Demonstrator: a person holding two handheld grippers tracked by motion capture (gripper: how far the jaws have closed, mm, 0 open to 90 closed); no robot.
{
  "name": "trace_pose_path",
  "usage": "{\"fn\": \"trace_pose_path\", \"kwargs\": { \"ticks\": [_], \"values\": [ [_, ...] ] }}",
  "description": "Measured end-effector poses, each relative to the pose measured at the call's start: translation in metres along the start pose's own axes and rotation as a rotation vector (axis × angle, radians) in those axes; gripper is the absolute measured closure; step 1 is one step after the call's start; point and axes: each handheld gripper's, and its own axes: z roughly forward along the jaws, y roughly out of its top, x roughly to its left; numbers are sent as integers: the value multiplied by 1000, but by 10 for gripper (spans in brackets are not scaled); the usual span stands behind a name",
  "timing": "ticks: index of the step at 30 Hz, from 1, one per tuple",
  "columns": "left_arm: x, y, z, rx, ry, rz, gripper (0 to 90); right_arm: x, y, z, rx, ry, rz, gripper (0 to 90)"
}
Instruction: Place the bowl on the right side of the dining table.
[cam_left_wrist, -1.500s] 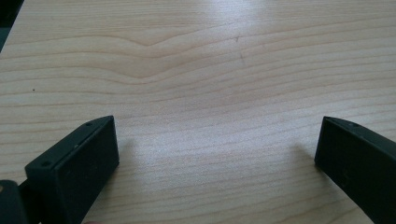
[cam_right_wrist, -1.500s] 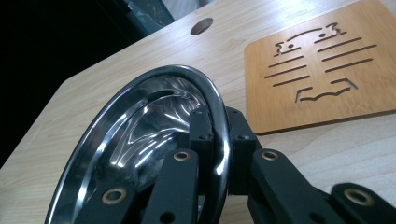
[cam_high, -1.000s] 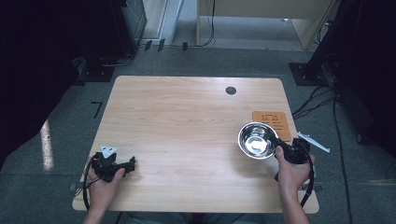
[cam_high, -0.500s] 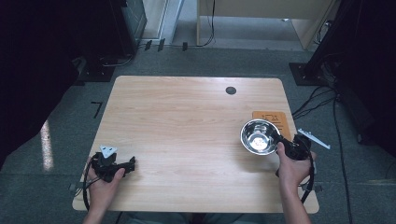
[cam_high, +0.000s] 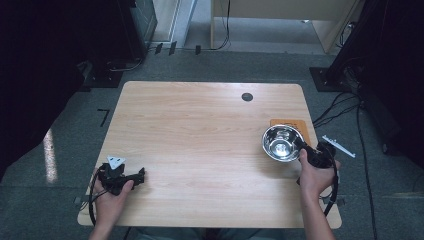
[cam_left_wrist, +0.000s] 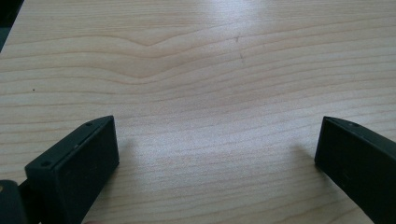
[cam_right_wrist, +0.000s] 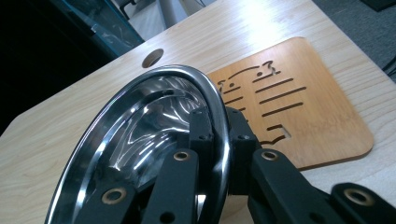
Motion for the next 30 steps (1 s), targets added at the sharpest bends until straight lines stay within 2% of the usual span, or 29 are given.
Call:
{"fn": "trace_pose_path", "kwargs": {
  "ticks": [6,16,30],
  "values": [
    [0,0,0,0,0,0,0,-5,2,5,-10,-23,12,848],
    [0,0,0,0,0,0,0,-18,7,16,-35,-59,76,848],
    [0,0,0,0,0,0,0,-34,15,31,-75,-150,93,848]
  ]
}}
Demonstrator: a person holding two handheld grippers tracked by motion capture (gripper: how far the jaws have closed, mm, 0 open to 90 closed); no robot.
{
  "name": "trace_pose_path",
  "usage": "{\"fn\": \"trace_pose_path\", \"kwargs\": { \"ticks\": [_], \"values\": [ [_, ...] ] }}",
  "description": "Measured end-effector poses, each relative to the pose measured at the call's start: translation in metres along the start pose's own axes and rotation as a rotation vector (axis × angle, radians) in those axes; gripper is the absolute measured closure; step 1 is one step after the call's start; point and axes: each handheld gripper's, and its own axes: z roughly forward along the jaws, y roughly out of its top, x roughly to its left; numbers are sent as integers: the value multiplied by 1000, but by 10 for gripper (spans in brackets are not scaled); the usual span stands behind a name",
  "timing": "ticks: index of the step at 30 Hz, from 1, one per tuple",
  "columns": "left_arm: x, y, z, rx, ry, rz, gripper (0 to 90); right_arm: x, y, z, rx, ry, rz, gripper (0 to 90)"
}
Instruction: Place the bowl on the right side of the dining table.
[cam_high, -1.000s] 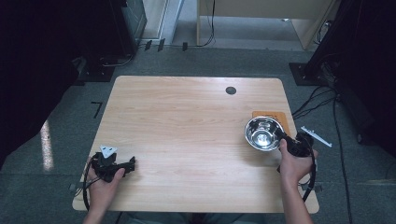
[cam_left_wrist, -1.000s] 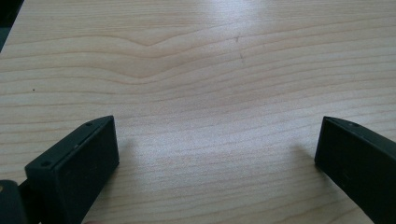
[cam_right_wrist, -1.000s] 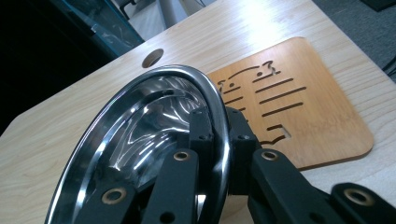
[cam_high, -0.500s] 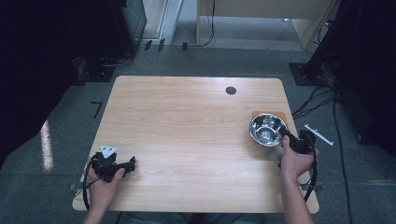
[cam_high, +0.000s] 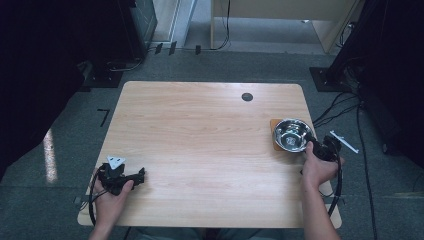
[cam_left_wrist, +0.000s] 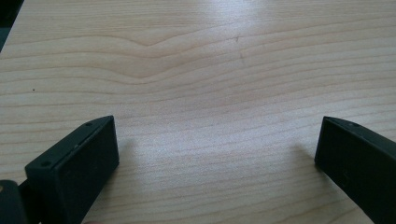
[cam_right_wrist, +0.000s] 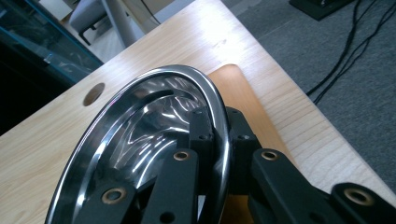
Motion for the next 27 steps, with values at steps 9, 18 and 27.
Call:
{"fn": "trace_pose_path", "kwargs": {
  "ticks": [9,18,27],
  "values": [
    [0,0,0,0,0,0,0,-5,1,9,-11,-17,29,848],
    [0,0,0,0,0,0,0,-7,4,16,-14,-29,56,849],
    [0,0,0,0,0,0,0,-9,5,23,-14,-36,90,848]
  ]
}}
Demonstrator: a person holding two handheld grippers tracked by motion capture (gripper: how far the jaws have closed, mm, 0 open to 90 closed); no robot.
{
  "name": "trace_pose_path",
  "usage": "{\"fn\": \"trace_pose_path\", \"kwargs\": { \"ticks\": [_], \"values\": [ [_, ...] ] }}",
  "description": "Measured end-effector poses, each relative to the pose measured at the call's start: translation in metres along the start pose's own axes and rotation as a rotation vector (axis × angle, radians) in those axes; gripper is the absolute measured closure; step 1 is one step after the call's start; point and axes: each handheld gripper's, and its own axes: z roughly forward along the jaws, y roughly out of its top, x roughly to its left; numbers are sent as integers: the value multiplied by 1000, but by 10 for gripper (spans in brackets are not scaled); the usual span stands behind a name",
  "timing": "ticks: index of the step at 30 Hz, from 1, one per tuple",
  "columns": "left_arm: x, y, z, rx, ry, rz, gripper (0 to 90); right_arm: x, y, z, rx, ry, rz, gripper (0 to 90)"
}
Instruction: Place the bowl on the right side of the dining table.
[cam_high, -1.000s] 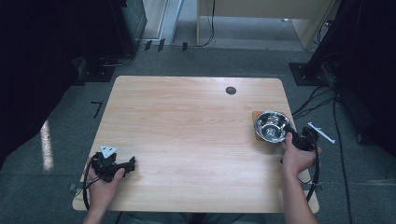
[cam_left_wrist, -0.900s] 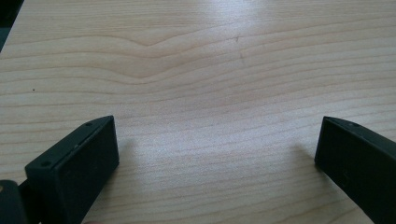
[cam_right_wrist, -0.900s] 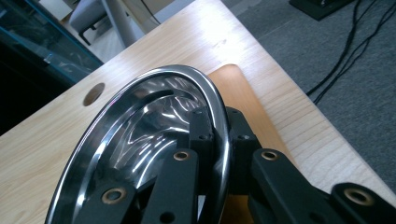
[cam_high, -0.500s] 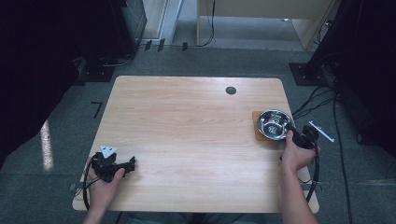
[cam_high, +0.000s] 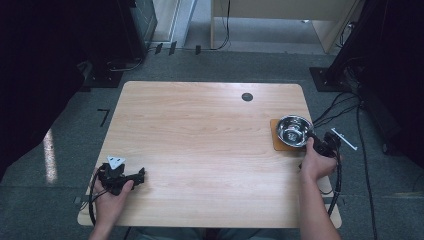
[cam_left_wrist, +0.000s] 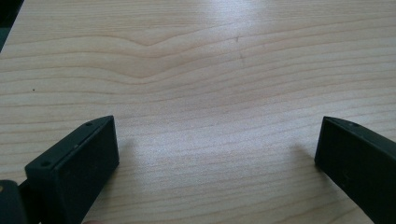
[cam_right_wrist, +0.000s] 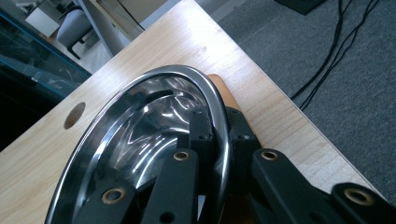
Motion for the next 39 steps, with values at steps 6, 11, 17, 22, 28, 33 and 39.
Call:
{"fn": "trace_pose_path", "kwargs": {
  "ticks": [6,11,17,22,28,33,39],
  "values": [
    [0,0,0,0,0,0,0,-4,2,4,4,-1,33,848],
    [0,0,0,0,0,0,0,-5,4,6,1,-5,53,848],
    [0,0,0,0,0,0,0,-3,5,10,11,0,53,847],
    [0,0,0,0,0,0,0,-1,6,11,14,0,52,847],
    [0,0,0,0,0,0,0,-1,5,13,19,3,62,845],
    [0,0,0,0,0,0,0,-2,5,13,21,-2,56,827],
    [0,0,0,0,0,0,0,-3,5,14,25,3,47,727]
  ]
}}
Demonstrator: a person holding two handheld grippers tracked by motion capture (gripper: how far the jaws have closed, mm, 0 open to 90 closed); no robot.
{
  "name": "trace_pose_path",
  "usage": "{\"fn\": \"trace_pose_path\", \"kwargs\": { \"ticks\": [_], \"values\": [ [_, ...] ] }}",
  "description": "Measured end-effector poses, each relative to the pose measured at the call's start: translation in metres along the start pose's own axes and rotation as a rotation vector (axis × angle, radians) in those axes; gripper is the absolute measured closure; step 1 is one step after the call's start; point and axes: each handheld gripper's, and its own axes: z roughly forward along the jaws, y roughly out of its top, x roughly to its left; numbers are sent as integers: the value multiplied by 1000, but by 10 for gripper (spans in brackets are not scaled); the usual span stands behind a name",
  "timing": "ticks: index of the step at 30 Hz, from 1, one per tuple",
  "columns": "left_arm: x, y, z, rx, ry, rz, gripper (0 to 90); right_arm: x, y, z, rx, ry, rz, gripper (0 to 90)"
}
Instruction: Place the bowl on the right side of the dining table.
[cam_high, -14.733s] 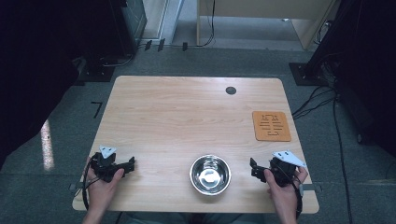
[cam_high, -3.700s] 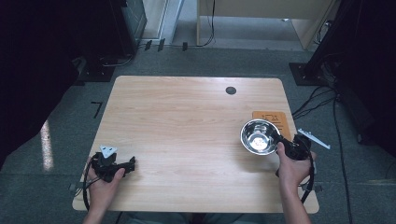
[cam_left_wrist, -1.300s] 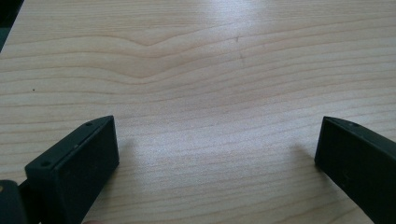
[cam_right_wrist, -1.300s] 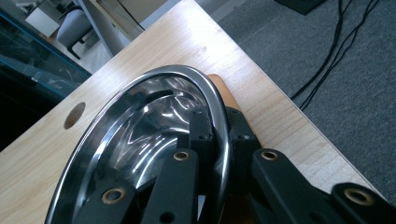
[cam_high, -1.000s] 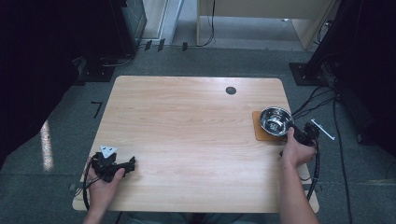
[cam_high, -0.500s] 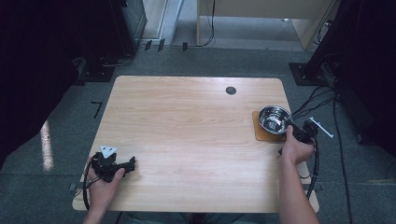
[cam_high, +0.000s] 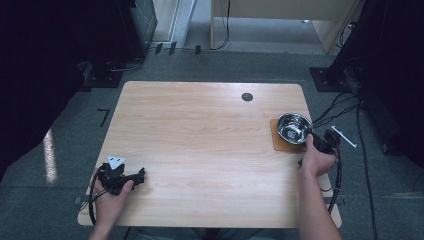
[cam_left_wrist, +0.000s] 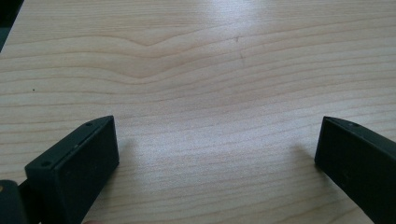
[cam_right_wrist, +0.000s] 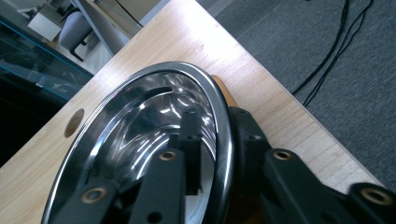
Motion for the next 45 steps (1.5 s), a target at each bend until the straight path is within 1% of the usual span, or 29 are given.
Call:
{"fn": "trace_pose_path", "kwargs": {
  "ticks": [3,4,6,7,9,11,12,13,19,21,22,23,24,25,27,28,29,30,31,32,34,35,36,37,38,39,41,43,45],
  "values": [
    [0,0,0,1,0,0,0,-1,0,0,-4,-10,-17,659],
    [0,0,0,0,0,0,0,-2,1,0,-11,-25,-39,600],
    [0,0,0,1,0,0,0,-3,1,-1,-21,-50,-74,527],
    [0,0,0,1,0,0,0,-3,1,-1,-21,-50,-74,527],
    [0,0,0,0,0,0,0,-3,1,-2,-25,-76,-88,461],
    [0,0,0,0,0,0,0,-2,2,-3,-21,-87,-90,389],
    [0,0,0,0,0,0,0,-2,2,-3,-18,-95,-100,368],
    [0,0,0,0,0,0,0,-2,3,-4,-12,-102,-131,359],
    [0,0,0,0,0,0,0,0,5,-8,-32,-83,-145,336],
    [0,0,0,0,0,0,0,2,6,-10,-45,-84,-162,333],
    [0,0,0,0,0,0,0,3,6,-12,-60,-73,-185,310],
    [0,0,0,0,0,0,0,3,6,-12,-60,-73,-185,310],
    [0,0,0,1,0,1,0,5,6,-13,-68,-82,-197,315],
    [0,0,0,0,0,0,0,6,6,-14,-76,-83,-220,314],
    [0,0,0,2,0,1,0,8,5,-15,-75,-93,-242,308],
    [0,0,0,1,0,1,0,8,5,-16,-72,-76,-250,272],
    [0,0,0,1,0,1,0,8,5,-16,-72,-76,-250,272],
    [0,0,0,1,0,0,0,8,5,-18,-78,-70,-262,280],
    [0,0,0,1,0,0,0,8,5,-18,-78,-70,-262,280],
    [0,0,0,1,0,1,0,9,5,-20,-88,-87,-271,276],
    [0,0,0,1,0,1,0,10,5,-24,-92,-73,-297,226],
    [0,0,0,1,0,0,0,10,5,-25,-88,-63,-304,177],
    [0,0,0,1,0,1,0,10,5,-26,-75,-36,-323,144],
    [0,0,0,1,0,0,0,11,4,-27,-68,-21,-333,134],
    [0,0,0,1,0,0,0,13,3,-30,-67,-9,-365,99],
    [0,0,0,1,0,0,0,13,3,-30,-67,-9,-365,99],
    [0,0,0,1,0,1,0,15,2,-33,-59,-13,-401,73],
    [0,0,0,1,0,1,0,16,2,-34,-58,-15,-405,69],
    [0,0,0,1,0,1,0,17,1,-37,-61,-14,-425,60]
  ]
}}
